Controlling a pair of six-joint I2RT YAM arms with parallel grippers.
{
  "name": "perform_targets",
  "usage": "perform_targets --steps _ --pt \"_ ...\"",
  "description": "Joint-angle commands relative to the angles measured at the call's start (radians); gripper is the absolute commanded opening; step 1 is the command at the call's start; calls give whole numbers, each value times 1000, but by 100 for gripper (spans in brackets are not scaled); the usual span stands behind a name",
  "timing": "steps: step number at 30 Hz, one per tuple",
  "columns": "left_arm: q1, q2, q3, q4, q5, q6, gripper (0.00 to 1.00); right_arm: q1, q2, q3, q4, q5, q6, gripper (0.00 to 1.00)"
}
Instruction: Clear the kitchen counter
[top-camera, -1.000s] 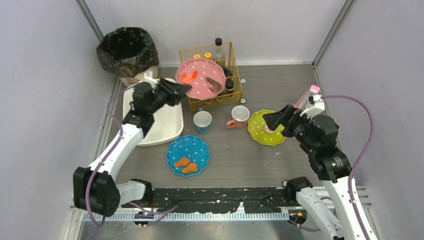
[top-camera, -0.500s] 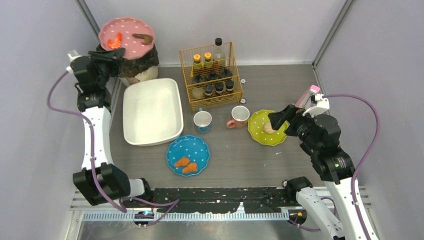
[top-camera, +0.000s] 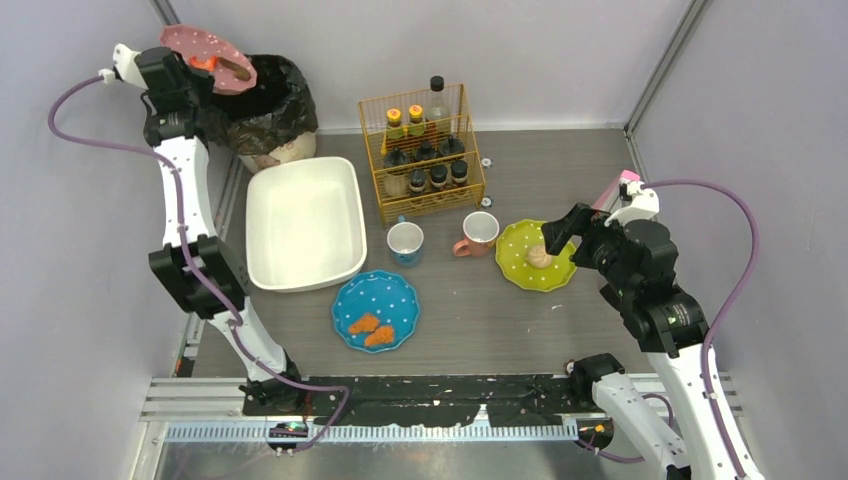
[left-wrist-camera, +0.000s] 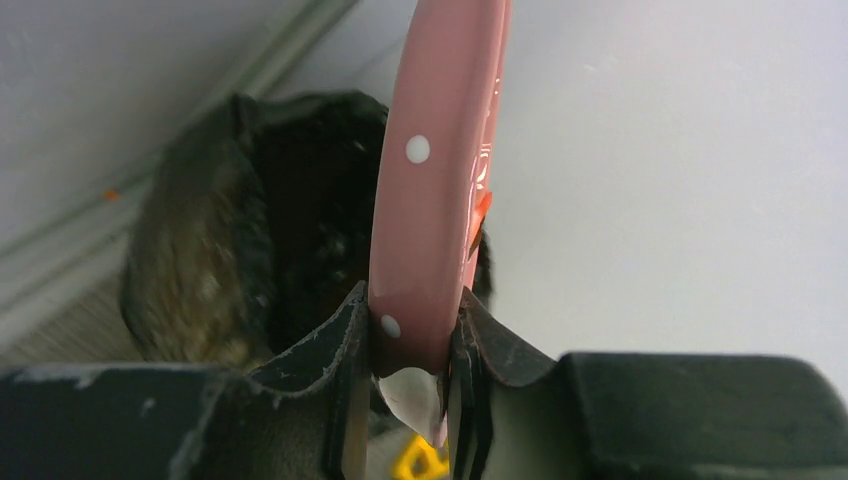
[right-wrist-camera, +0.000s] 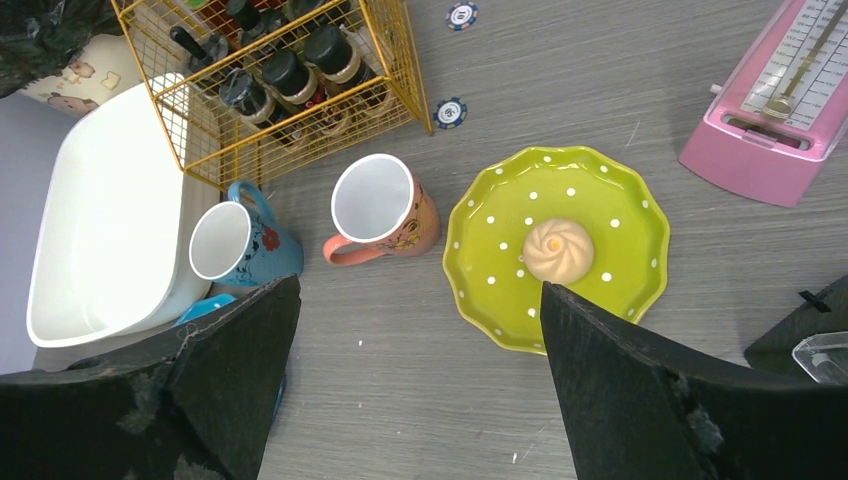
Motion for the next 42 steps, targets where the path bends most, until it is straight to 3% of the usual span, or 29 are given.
perform_targets --steps 1,8,20,31,38,42 --pt "-1 76 213 150 -140 229 0 0 15 46 -3 36 -20 95" --pt "-60 145 268 266 -191 731 0 0 42 48 -19 39 -22 95" --pt "-140 144 275 332 -209 1074 0 0 47 30 -19 40 -29 95" --pt "-160 112 288 452 -436 1108 0 0 25 16 -19 41 -40 95" --pt "-158 -2 271 392 -447 909 0 1 22 14 -15 30 -45 95" --pt "-151 -129 154 346 -409 737 0 0 4 4 -2 16 -44 95"
